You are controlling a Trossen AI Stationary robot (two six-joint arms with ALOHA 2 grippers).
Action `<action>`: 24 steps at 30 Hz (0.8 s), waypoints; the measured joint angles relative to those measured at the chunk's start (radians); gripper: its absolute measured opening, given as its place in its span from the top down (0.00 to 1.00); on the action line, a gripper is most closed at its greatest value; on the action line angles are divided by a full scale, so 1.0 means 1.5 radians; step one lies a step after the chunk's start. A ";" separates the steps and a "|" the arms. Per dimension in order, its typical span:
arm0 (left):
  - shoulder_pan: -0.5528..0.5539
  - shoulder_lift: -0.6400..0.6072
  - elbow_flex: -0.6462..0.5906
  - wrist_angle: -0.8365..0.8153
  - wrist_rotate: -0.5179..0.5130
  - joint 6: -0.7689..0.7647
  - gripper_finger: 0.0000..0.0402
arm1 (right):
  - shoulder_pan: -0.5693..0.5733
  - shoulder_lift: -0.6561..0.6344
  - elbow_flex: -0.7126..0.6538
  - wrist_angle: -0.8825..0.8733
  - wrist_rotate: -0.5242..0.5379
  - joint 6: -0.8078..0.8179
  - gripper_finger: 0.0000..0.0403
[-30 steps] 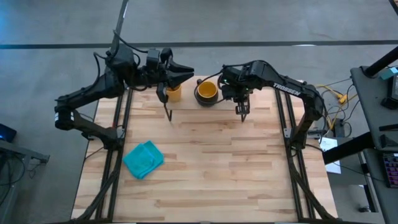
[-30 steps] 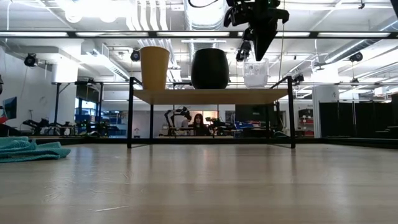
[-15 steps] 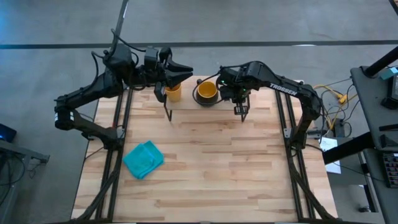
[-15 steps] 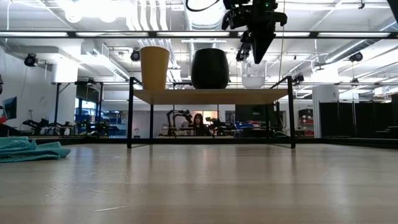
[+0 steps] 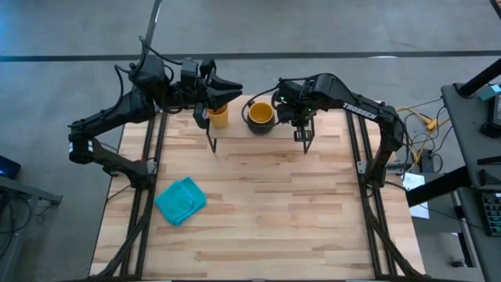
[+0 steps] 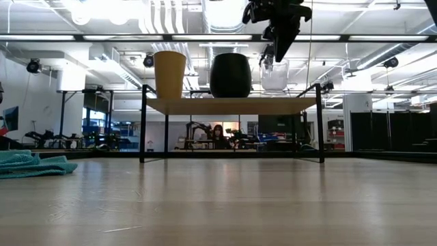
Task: Stack small to large cups/mugs on shelf
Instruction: Put the transparent mug on the shelf
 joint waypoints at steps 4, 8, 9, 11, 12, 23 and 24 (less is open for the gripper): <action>0.000 0.000 0.001 -0.003 0.000 0.000 0.84 | -0.004 0.000 0.005 -0.010 0.000 -0.001 0.98; 0.000 0.000 0.001 -0.003 0.000 0.000 0.84 | -0.006 0.000 0.003 -0.037 0.000 -0.001 0.98; 0.000 0.000 0.001 -0.003 0.001 0.000 0.84 | -0.006 0.000 0.003 -0.038 0.000 0.000 0.98; 0.000 0.000 0.002 -0.004 0.001 0.000 0.84 | -0.006 0.000 0.003 -0.037 0.000 0.004 0.98; 0.000 0.000 0.002 -0.003 0.001 0.000 0.84 | -0.006 0.000 0.003 -0.037 0.000 0.004 0.98; 0.000 -0.001 0.000 -0.020 0.021 0.000 0.84 | -0.008 0.000 0.004 -0.037 0.007 0.028 0.93; 0.000 -0.002 -0.001 -0.021 0.023 0.000 0.84 | -0.008 0.000 0.006 -0.038 0.010 0.035 0.92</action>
